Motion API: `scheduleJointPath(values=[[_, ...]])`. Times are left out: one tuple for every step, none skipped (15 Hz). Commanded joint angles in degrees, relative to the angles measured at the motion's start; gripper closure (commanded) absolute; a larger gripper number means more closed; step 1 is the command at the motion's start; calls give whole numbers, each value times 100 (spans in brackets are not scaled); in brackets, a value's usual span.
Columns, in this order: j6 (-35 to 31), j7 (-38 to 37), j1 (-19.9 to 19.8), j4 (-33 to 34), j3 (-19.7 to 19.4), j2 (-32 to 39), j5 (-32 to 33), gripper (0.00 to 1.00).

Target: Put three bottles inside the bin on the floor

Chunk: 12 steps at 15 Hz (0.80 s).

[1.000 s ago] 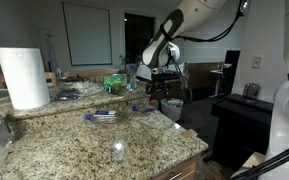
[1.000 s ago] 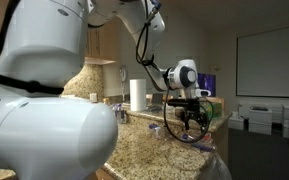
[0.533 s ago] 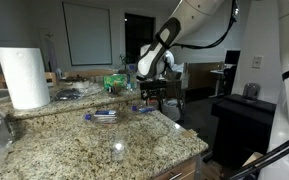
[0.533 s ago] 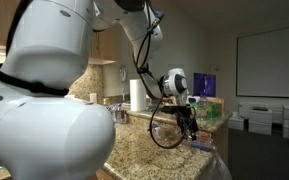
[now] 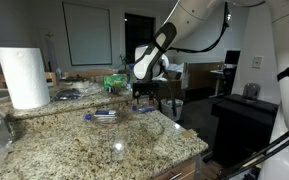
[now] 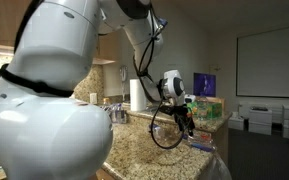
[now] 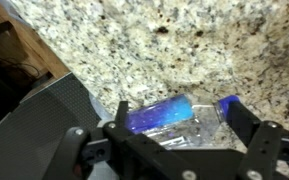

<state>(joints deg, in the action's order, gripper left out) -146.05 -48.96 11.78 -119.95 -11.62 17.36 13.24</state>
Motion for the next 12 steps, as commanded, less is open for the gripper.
scheduleJointPath(values=[[-505,-50,-110,238,280,332,-27,0],[-688,81,-130,287,337,421,-68,0],[-931,234,-141,350,368,542,-34,0],[-1102,288,-122,430,368,651,-23,0],[-1319,374,-116,501,363,774,-23,0],[-1464,513,-129,602,386,898,-80,0],[-1611,670,-141,689,409,1013,-130,0],[-1757,862,-152,778,432,1121,-152,0],[-1904,1155,-202,844,497,1212,-193,0],[-2025,1476,-262,926,578,1307,-257,0],[-2119,1943,-380,990,719,1388,-332,0],[-2181,2347,-506,1060,876,1462,-426,0]])
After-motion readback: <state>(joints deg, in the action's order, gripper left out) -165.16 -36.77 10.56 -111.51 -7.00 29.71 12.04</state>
